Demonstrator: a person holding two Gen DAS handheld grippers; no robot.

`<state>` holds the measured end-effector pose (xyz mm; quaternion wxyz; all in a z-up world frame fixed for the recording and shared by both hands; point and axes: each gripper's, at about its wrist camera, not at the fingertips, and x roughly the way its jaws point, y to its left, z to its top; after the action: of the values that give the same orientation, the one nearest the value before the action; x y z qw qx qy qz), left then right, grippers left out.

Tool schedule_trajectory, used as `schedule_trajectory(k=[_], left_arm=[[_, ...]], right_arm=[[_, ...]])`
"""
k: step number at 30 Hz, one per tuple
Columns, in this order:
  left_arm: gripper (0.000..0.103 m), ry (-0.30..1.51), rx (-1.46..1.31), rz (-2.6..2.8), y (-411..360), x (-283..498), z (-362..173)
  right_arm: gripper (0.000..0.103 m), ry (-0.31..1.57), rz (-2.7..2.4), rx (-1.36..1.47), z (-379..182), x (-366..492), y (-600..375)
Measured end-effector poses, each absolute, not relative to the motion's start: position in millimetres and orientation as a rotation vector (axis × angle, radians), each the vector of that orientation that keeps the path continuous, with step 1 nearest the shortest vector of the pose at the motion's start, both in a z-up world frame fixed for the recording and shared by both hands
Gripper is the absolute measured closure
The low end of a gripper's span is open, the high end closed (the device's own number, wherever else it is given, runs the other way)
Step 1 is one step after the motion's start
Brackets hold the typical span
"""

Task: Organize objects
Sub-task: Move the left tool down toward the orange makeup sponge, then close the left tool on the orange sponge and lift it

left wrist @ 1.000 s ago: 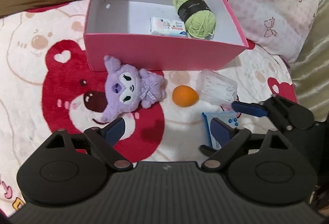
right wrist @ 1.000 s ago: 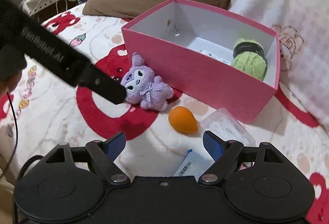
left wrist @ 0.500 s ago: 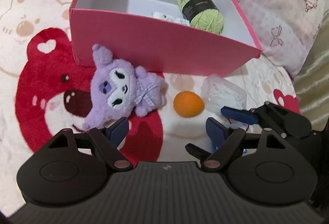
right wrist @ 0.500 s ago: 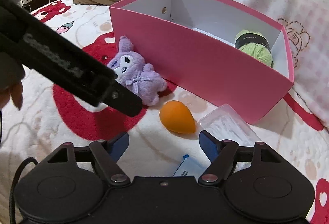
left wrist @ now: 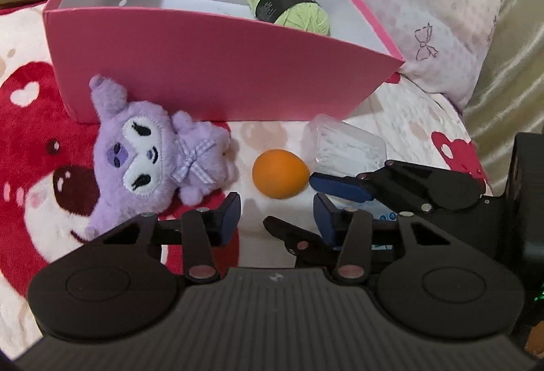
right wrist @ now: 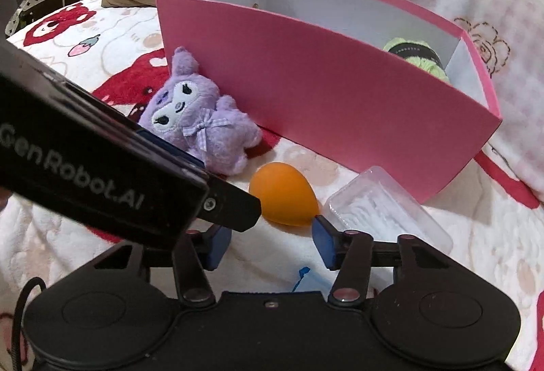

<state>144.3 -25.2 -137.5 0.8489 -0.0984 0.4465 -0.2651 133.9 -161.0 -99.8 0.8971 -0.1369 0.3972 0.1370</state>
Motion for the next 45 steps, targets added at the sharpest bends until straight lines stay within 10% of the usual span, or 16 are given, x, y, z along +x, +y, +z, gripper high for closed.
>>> schedule_trajectory(k=[32, 45], left_arm=[[0.081, 0.871, -0.224, -0.660, -18.1, 156.0, -149.1], [0.081, 0.950, -0.258, -0.661, -15.1, 164.2, -160.6]], right_arm=[[0.055, 0.804, 0.320, -0.298, -98.7, 122.5, -158.0], [0.036, 0.869, 0.298, -0.051, -90.5, 132.2, -173.0]])
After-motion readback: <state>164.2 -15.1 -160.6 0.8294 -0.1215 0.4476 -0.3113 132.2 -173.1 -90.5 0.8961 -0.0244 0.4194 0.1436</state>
